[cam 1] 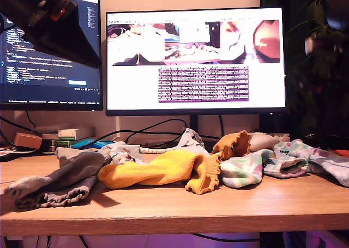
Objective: Pair up the socks based on colour and pattern, by placing them on top of one another
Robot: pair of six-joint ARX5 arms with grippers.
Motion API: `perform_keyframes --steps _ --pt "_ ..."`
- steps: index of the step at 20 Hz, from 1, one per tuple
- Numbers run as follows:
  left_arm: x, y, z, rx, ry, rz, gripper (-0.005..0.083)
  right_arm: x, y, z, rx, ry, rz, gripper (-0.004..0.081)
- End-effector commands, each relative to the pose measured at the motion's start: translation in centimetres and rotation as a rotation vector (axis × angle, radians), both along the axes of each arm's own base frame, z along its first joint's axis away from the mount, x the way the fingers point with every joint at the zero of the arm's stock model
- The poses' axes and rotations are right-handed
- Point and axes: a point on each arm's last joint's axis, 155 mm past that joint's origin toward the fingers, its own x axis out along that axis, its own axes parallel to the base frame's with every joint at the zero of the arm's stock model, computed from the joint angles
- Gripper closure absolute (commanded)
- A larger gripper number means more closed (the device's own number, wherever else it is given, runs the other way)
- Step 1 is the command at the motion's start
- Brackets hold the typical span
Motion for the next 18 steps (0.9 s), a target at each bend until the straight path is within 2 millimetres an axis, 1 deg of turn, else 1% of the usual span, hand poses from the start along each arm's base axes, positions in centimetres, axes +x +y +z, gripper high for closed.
perform_keyframes --steps 1,4,7,8,9,10,11,12,13,16,18 --pt "-1.1 -1.2 -0.5 0.000 0.002 -0.061 0.0797 0.8 0.4 -1.0 0.022 0.019 0.008 0.0342" --pt "-2.1 -2.5 -0.8 0.007 0.008 -0.108 0.0797 1.3 1.0 -2.7 0.044 0.057 0.032 0.0347" --pt "-2.9 -3.5 -0.9 0.009 0.012 -0.139 0.0797 0.8 1.1 -4.9 0.053 0.119 0.036 0.0351" --pt "-3.1 -3.6 -0.9 0.009 0.012 -0.145 0.0797 0.7 0.9 -5.2 0.051 0.130 0.032 0.0373" --pt "-3.2 -3.8 -0.9 0.009 0.012 -0.151 0.0797 0.6 0.4 -5.4 0.032 0.133 0.020 0.0429" --pt "-3.4 -3.9 -1.0 0.010 0.014 -0.156 0.0797 0.5 0.4 -5.4 0.030 0.138 0.019 0.0520" --pt "-3.4 -4.0 -1.0 0.011 0.015 -0.158 0.0797 0.2 0.3 -5.5 0.029 0.150 0.015 0.0654" --pt "-3.5 -4.0 -1.0 0.011 0.015 -0.160 0.0797 -0.2 0.2 -5.7 0.030 0.171 0.013 0.0765" --pt "-3.5 -4.0 -1.0 0.011 0.015 -0.160 0.0797 -0.9 0.2 -5.9 0.032 0.198 0.008 0.0777" --pt "-3.5 -4.0 -1.0 0.011 0.015 -0.160 0.0797 -3.0 0.1 -6.6 0.033 0.287 0.004 0.0780" --pt "-3.5 -4.0 -1.0 0.011 0.015 -0.160 0.0797 -5.1 0.1 -7.0 0.034 0.372 -0.001 0.0780"
